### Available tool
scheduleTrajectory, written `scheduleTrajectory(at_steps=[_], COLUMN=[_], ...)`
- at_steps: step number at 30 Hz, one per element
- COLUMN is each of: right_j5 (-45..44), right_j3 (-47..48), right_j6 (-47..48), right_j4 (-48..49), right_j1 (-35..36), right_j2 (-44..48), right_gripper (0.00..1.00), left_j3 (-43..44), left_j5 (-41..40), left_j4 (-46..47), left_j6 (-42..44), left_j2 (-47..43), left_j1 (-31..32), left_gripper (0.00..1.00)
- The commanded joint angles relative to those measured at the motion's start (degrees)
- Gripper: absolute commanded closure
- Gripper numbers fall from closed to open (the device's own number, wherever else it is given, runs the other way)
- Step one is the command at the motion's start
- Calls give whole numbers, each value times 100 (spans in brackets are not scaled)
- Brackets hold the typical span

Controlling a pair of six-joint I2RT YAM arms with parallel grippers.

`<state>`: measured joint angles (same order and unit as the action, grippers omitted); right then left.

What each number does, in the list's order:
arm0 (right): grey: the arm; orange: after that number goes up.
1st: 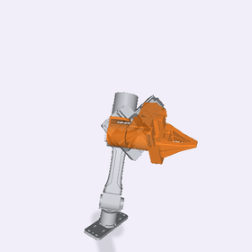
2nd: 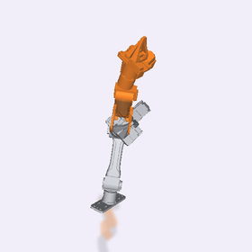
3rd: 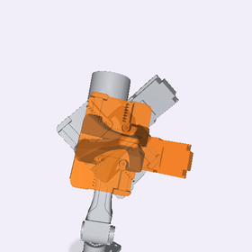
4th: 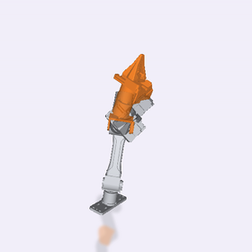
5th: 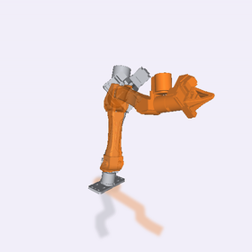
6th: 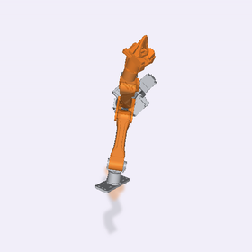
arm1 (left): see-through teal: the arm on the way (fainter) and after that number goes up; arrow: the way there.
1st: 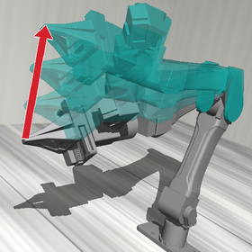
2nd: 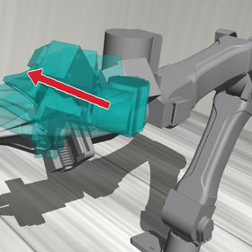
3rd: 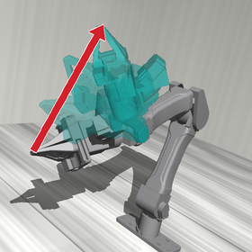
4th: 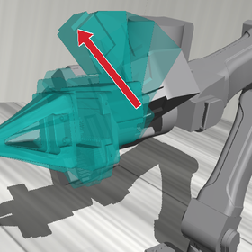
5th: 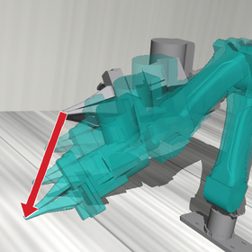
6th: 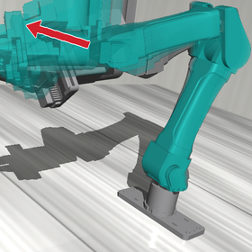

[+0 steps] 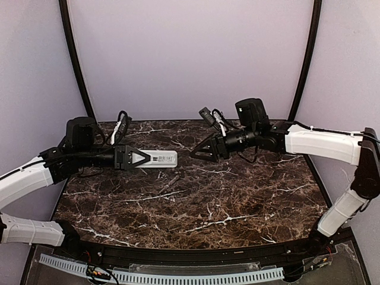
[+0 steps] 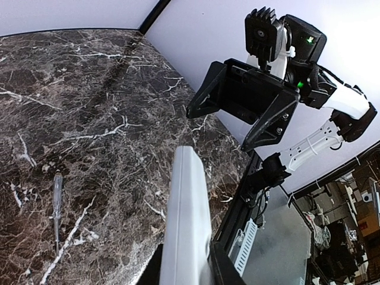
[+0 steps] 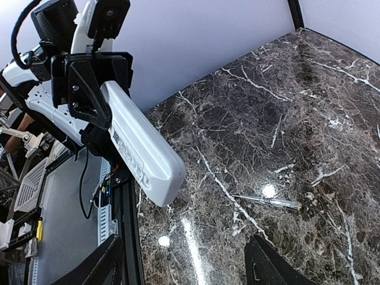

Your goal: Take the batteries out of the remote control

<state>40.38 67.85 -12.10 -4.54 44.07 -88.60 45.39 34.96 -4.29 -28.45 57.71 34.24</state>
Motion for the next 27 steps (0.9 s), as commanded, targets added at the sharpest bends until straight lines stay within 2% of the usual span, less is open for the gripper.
scheduleTrajectory(at_steps=[1,4,7,10,14,17,27], right_j5=[-15,-37,-268,-808,-1548,-1896,-2147], right_j3=[359,429,52,-270,-253,-269,-355], right_j6=[137,-413,-1345,-1900,-2087,-2289,-2513], right_j4=[-179,7,911,1484,1376,1289,1247], right_j1=[-45,-36,37,221,486,578,594], right_j2=[-260,-351,-191,-6,44,98,187], right_gripper=[32,34,34,30,27,24,20], left_j3=[-154,-418,-606,-755,-879,-787,-407], left_j5=[-320,-536,-837,-997,-769,-588,-356], left_j4=[-315,-14,558,987,2100,2483,3458], left_j6=[40,-228,-616,-902,-1335,-1507,-1933], left_j2=[-219,-258,-105,90,502,893,1735], left_j1=[-40,-41,-48,-40,-40,-38,175], left_gripper=[100,100,100,100,100,100,100])
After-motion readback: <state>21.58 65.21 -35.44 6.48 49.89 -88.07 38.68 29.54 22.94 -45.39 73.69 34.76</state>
